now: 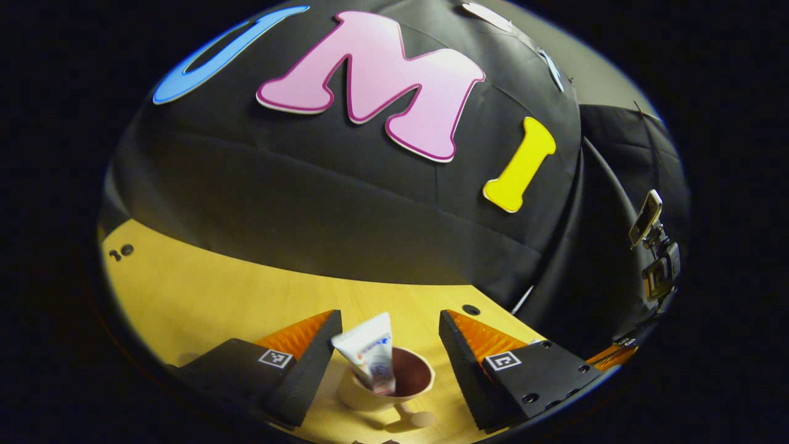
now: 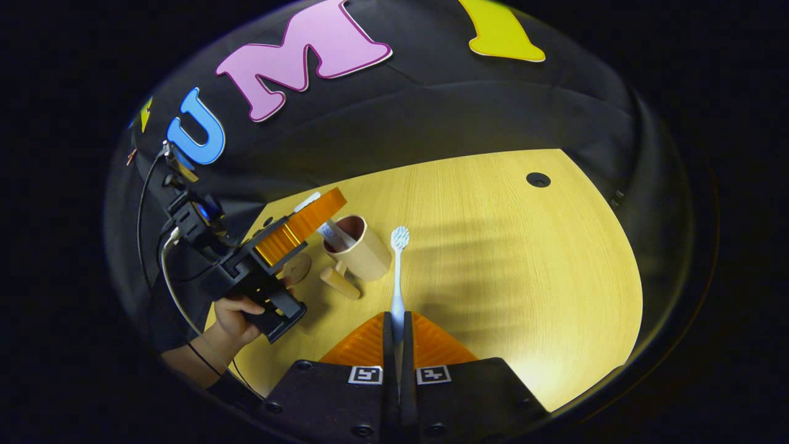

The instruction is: Put the toothbrush and toothpaste on the desktop into the cup, then pick up the cup and place it on the coaster on the desktop.

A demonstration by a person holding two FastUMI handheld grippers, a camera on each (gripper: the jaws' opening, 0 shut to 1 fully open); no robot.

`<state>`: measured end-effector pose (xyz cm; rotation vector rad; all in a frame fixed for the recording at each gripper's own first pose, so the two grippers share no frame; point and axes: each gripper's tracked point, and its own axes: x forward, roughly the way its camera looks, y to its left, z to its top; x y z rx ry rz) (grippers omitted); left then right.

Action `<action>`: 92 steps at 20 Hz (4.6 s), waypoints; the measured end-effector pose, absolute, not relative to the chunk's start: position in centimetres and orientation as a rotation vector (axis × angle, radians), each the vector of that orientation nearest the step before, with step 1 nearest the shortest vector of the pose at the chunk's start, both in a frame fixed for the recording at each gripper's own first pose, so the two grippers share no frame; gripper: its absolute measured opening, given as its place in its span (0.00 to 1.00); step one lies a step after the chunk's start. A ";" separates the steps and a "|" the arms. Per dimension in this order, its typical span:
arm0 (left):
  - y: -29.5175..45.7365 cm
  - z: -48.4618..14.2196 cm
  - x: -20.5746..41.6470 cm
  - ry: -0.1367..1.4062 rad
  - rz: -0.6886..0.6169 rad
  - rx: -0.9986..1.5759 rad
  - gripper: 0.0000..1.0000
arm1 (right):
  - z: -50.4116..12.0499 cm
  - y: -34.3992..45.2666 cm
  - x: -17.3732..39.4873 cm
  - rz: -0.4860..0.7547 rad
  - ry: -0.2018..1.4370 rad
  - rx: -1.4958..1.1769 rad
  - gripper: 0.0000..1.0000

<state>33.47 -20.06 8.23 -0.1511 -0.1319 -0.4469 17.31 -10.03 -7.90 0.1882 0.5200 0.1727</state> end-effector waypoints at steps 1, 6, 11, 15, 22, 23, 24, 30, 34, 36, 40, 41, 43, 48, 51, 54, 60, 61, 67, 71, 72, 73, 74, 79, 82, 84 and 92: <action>-19.2 9.0 32.6 -0.146 -0.415 -0.137 0.98 | -7.3 -9.6 17.5 0.180 0.504 0.196 0.05; -15.5 12.2 26.8 -0.233 -0.324 -0.136 0.98 | -3.5 -7.7 19.7 0.229 0.395 0.194 0.05; -12.6 12.8 21.2 -0.274 -0.250 -0.115 0.97 | 1.3 -5.5 23.6 0.293 0.233 0.183 0.05; -11.1 11.5 18.6 -0.252 -0.229 -0.192 0.97 | 3.3 -3.9 27.3 0.321 0.129 0.214 0.05; -7.4 7.4 17.7 -0.203 -0.144 -0.203 0.98 | 2.8 -2.6 32.5 0.317 0.024 0.221 0.05; -7.3 6.7 18.1 -0.196 -0.142 -0.200 0.97 | 2.7 -2.6 33.1 0.317 0.012 0.220 0.05; -7.0 6.2 18.2 -0.188 -0.137 -0.202 0.97 | 2.4 -2.6 33.8 0.310 0.002 0.209 0.05; -5.8 4.5 18.8 -0.165 -0.085 -0.209 0.97 | 0.2 -2.3 36.1 0.341 -0.078 0.104 0.05; -5.8 4.1 19.1 -0.147 -0.091 -0.226 0.97 | -1.4 -2.2 35.9 0.326 -0.098 0.098 0.05; -6.0 4.1 19.1 -0.150 -0.097 -0.227 0.98 | -1.8 -1.8 35.5 0.328 -0.124 0.074 0.05; -6.8 4.0 19.4 -0.147 -0.118 -0.235 0.97 | -1.2 -1.6 34.9 0.330 -0.218 -0.001 0.05; -7.1 3.8 19.5 -0.146 -0.123 -0.238 0.98 | -1.4 -1.6 34.8 0.329 -0.219 -0.009 0.05; -7.7 3.6 19.5 -0.143 -0.135 -0.249 0.97 | -1.9 -1.8 34.6 0.324 -0.218 -0.009 0.05; -8.8 2.7 19.5 -0.124 -0.155 -0.247 0.97 | -2.0 -2.9 31.9 0.313 -0.249 0.007 0.25; -9.2 2.6 18.9 -0.120 -0.161 -0.247 0.98 | -1.6 -2.8 29.5 0.331 -0.230 0.008 0.63; -9.4 2.5 18.1 -0.121 -0.155 -0.246 0.98 | -1.4 -2.9 27.7 0.326 -0.141 0.045 0.78; -8.3 0.9 15.8 -0.094 -0.098 -0.257 0.98 | -1.9 -2.3 25.1 0.328 0.057 0.048 0.97; -7.8 0.5 15.3 -0.082 -0.078 -0.255 0.98 | -2.1 -2.2 24.9 0.327 0.093 0.053 0.97; -5.4 -0.5 10.8 -0.067 0.004 -0.303 0.98 | -3.6 -1.6 25.1 0.304 0.315 0.139 0.97; -3.9 -1.9 8.0 -0.031 0.026 -0.319 0.98 | -6.0 -1.1 25.2 0.247 0.507 0.196 0.98; -3.4 -2.2 7.3 -0.022 0.025 -0.324 0.98 | -6.6 -1.0 25.2 0.230 0.549 0.206 0.98; -3.1 -2.5 7.0 -0.014 0.026 -0.325 0.98 | -7.3 -0.7 25.2 0.222 0.599 0.217 0.98; -2.6 -2.9 6.5 -0.006 0.029 -0.322 0.98 | -7.8 -0.5 25.1 0.209 0.637 0.222 0.98; 0.4 -4.6 4.9 0.039 0.065 -0.348 0.98 | -10.8 -0.1 26.7 0.119 0.762 0.173 0.98; 2.1 -5.2 4.3 0.056 0.089 -0.371 0.98 | -12.3 0.1 27.9 0.085 0.807 0.112 0.98; 2.9 -5.7 4.1 0.068 0.100 -0.384 0.98 | -13.3 0.0 28.3 0.062 0.847 0.071 0.98; 3.7 -7.0 3.2 0.117 0.089 -0.427 0.98 | -16.8 0.0 29.9 -0.018 0.947 0.056 0.96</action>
